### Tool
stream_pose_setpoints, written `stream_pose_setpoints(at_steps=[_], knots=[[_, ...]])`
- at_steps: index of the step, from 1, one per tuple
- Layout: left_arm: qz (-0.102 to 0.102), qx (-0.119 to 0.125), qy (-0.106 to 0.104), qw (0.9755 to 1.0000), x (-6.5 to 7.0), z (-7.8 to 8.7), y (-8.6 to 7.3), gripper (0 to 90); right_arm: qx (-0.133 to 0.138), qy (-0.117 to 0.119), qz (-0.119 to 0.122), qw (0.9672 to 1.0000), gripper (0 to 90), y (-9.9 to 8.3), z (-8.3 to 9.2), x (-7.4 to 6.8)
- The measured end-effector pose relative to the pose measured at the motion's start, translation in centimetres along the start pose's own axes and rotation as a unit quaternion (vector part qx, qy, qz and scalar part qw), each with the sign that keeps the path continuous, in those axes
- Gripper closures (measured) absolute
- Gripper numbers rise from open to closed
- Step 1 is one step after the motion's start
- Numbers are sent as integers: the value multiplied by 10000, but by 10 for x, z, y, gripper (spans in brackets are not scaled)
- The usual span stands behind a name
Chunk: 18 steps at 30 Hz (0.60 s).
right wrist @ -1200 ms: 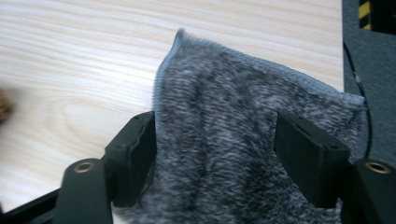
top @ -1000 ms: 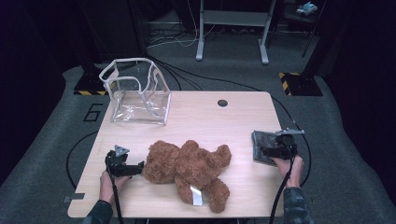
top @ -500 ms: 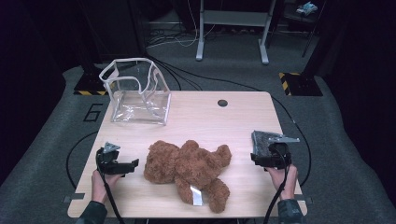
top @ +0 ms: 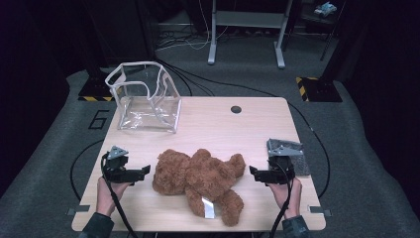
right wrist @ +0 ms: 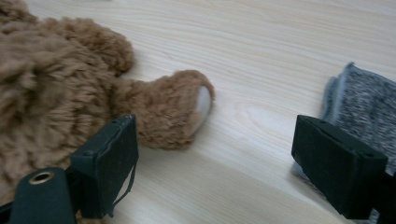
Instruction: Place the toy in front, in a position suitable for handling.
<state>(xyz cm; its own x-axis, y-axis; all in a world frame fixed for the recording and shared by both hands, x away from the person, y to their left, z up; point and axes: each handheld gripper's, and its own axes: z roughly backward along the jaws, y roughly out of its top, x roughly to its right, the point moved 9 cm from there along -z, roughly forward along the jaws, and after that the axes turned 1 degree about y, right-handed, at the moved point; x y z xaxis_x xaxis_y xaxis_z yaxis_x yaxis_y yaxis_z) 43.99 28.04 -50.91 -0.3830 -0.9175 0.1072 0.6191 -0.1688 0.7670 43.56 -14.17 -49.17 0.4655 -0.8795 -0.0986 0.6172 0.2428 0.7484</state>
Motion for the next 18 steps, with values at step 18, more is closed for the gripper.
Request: stream_pose_setpoints(at_steps=[18], knots=[[-238,10,-362,9991,42,5,17,3,141,526,607,9967,151,26,2,-78]])
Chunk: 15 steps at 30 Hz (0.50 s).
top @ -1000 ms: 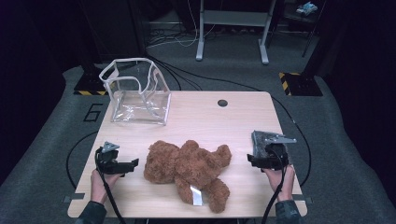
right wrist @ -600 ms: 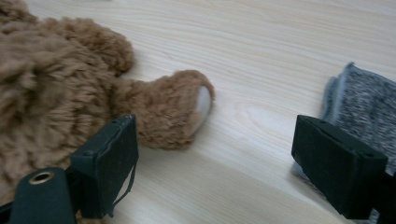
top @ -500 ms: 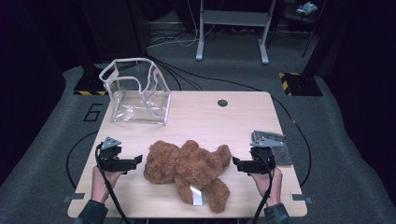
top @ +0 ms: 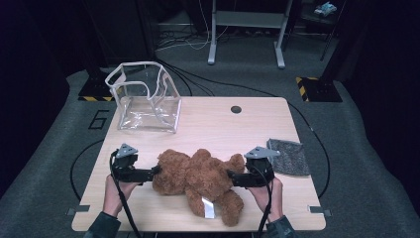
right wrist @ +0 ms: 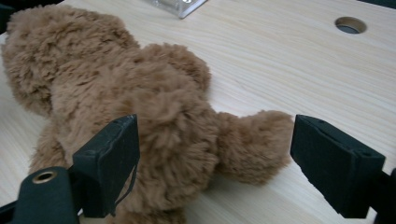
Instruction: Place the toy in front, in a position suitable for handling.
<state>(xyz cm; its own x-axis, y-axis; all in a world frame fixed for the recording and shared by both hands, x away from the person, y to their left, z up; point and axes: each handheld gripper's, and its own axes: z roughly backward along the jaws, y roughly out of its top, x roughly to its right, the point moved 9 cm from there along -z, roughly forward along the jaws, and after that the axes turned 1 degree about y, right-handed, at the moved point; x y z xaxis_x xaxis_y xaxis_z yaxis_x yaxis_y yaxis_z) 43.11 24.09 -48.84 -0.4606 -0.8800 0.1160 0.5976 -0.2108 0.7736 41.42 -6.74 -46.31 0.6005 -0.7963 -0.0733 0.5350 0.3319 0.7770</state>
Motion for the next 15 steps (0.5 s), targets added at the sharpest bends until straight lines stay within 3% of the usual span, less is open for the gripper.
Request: stream_pose_setpoints(at_steps=[9,12,15], knots=[[-64,-121,-266,9996,18,-10,-4,12,-134,257,177,9994,169,2,-16,-23],[-59,-104,-337,9994,23,-13,-5,20,-211,262,190,9993,201,0,-22,-25],[-77,-144,-439,9989,26,-15,-7,44,-377,118,180,9991,256,-5,-31,-23]])
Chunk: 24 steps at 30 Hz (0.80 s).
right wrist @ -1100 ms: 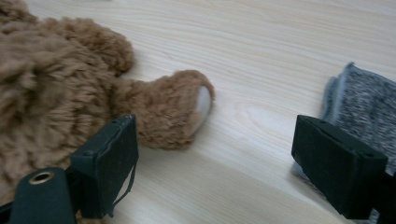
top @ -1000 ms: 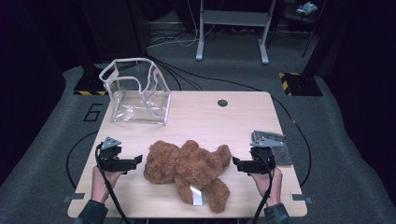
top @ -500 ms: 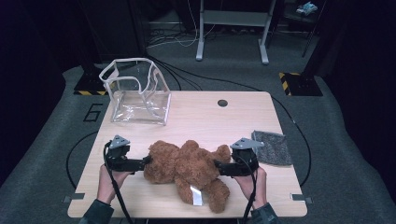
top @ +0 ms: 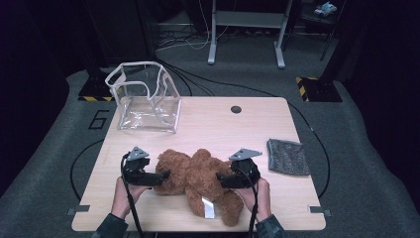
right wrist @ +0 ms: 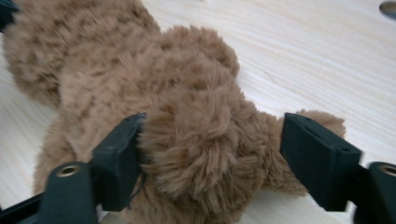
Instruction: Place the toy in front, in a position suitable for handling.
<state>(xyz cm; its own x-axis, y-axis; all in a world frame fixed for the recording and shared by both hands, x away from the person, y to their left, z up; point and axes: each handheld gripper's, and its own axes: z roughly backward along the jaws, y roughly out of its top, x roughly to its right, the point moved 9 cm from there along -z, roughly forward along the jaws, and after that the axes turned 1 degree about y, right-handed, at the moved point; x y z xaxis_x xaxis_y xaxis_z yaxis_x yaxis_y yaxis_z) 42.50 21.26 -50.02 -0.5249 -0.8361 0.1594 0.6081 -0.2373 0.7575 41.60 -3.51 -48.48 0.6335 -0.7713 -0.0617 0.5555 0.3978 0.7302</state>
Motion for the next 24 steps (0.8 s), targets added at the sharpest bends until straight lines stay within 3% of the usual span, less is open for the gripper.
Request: stream_pose_setpoints(at_steps=[7,10,11,15,24], knots=[[72,55,-174,9998,4,-6,-5,181,-52,131,-75,9999,441,-6,-12,-1],[190,81,-254,9995,6,-7,-6,321,-126,160,-73,9998,513,-8,-15,-3],[210,109,-295,9993,7,-8,-7,413,-141,149,-29,9998,540,-8,-16,-3],[87,78,-168,9998,9,-10,-9,501,-147,143,96,9997,613,-9,-20,-3],[-174,134,-62,9997,11,-12,-10,645,-25,214,-42,9998,701,-9,-20,-3]])
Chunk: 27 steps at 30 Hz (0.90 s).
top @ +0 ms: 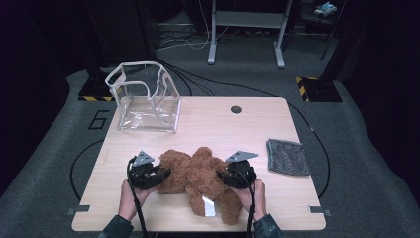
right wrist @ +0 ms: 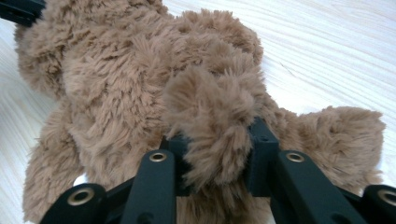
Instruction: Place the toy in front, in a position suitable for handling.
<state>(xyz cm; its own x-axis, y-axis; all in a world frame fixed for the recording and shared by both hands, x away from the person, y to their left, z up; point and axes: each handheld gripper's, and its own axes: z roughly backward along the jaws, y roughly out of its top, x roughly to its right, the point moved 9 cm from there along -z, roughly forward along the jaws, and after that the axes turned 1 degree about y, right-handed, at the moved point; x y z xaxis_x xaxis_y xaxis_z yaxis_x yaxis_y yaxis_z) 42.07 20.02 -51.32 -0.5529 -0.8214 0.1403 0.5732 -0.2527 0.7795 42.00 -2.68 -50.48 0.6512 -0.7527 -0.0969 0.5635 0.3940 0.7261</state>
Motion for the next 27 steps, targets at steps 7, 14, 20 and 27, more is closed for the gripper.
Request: stream_pose_setpoints(at_steps=[7,14,20,27], knots=[[-85,227,64,9997,3,4,3,730,253,19,25,9997,738,0,3,1],[-41,393,-31,9992,6,10,9,810,399,6,12,9992,760,5,11,1],[-72,403,-22,9992,5,8,9,788,373,22,0,9993,759,5,10,4],[-149,57,18,9999,5,8,20,333,278,5,0,9996,758,3,8,6]])
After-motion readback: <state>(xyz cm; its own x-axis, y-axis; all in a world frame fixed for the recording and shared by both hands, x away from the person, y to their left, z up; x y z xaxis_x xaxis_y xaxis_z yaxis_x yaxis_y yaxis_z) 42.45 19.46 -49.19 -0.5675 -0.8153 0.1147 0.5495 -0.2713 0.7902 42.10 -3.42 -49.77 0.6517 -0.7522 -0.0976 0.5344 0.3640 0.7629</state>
